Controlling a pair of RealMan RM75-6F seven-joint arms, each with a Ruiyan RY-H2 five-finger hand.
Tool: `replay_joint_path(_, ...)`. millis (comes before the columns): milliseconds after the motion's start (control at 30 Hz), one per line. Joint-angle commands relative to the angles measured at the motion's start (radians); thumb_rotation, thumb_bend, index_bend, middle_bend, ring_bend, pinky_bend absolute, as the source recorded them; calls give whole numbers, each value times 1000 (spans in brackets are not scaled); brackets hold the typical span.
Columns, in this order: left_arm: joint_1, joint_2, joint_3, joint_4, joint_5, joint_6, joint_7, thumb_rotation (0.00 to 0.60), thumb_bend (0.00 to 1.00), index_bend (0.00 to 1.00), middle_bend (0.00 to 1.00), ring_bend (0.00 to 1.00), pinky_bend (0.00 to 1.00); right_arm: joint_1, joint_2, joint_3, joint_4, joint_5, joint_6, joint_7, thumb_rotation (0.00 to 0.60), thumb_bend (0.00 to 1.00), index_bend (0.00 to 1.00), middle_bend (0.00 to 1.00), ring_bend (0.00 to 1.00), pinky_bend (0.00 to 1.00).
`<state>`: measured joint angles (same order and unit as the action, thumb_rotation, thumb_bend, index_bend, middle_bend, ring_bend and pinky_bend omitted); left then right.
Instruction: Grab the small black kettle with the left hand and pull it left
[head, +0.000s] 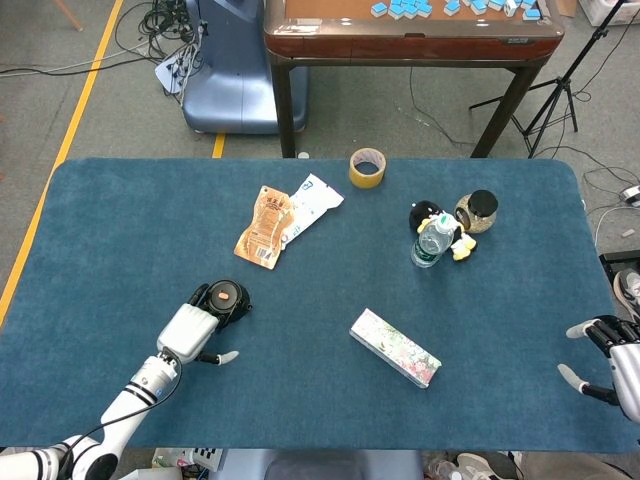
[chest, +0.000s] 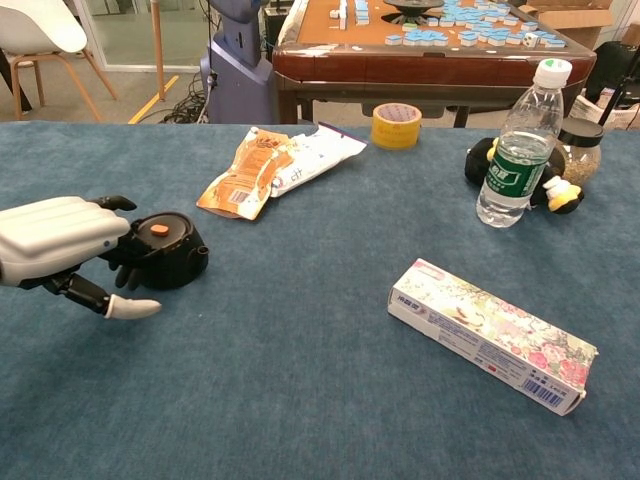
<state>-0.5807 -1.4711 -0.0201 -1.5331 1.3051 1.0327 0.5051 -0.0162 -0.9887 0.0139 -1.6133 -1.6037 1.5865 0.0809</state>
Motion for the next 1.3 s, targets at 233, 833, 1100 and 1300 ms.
replay_joint_path(233, -5, -9, -8, -5, -25, -23, -30, 162, 150, 683, 756, 591, 0, -2, -2, 0, 5, 2, 1, 5, 600, 195, 414, 411, 260, 279)
replay_joint_path(833, 18, -8, -42, -48, -35, 31, -125, 59, 92, 981, 1000, 880, 0, -10, -11, 2, 31, 4, 16, 36, 600, 195, 414, 411, 259, 279)
replay_joint_path(1100, 39, -6, -62, -65, -53, 75, -138, 86, 92, 1000, 1000, 938, 0, -11, -18, 4, 46, 9, 15, 53, 600, 195, 414, 411, 259, 279)
replay_joint_path(1300, 56, 5, -76, -89, -73, 97, -166, 85, 92, 1000, 1000, 966, 0, -9, -21, 5, 49, 6, 14, 54, 600, 195, 414, 411, 259, 279)
